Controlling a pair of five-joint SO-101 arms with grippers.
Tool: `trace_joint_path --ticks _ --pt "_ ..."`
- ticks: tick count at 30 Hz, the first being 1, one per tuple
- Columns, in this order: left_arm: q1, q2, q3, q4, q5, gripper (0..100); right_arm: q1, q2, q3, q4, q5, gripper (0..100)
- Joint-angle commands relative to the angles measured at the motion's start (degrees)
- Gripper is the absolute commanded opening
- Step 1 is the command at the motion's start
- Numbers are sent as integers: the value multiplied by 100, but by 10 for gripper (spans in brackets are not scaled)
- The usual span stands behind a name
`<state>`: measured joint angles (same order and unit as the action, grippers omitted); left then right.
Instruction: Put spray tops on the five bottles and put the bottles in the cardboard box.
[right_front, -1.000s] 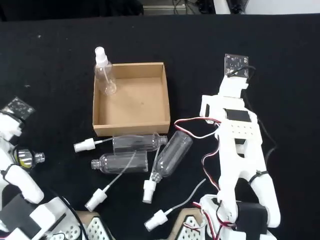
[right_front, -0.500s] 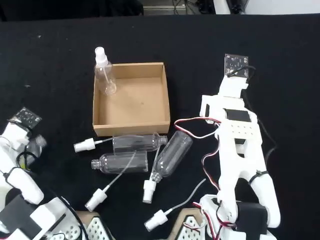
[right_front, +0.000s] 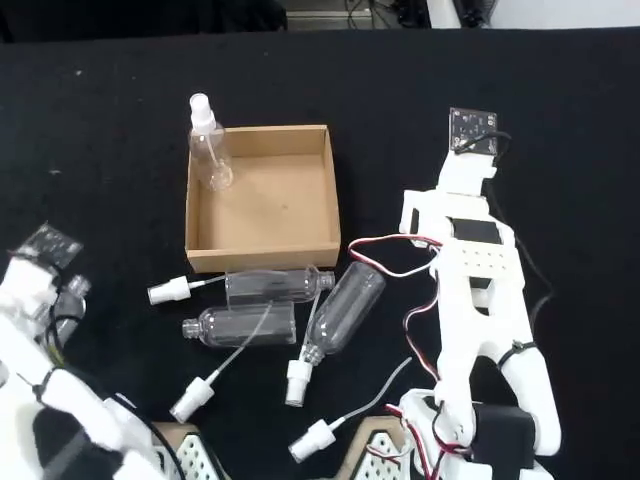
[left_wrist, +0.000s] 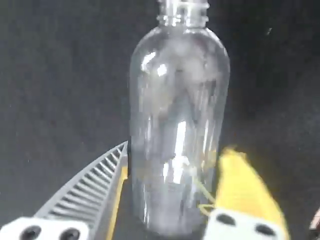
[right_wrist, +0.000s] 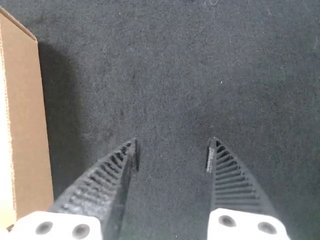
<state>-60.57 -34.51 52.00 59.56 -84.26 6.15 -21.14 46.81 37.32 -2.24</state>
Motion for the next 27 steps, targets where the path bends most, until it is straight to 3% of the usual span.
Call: trace_joint_path --ticks 1,4,8,10,13,18,27 --pt "-637 -536 40 -18 -167 312 114 -242 -303 -149 9 198" --pt "-1042 -818 426 -536 -123 337 114 -242 -303 -149 9 198" --pt "-1156 -1301 1095 -1591 176 270 105 -242 -312 -149 9 198" --pt "-1086 -1626 1262 -1679 360 252 105 -242 -312 -149 9 198" --pt "-664 -2171 1182 -985 387 252 97 -242 -312 -149 0 198" --pt "233 -2708 479 1055 88 252 114 -242 -303 -141 0 198" --pt "576 -2224 277 1011 -545 251 88 -242 -251 -158 9 198"
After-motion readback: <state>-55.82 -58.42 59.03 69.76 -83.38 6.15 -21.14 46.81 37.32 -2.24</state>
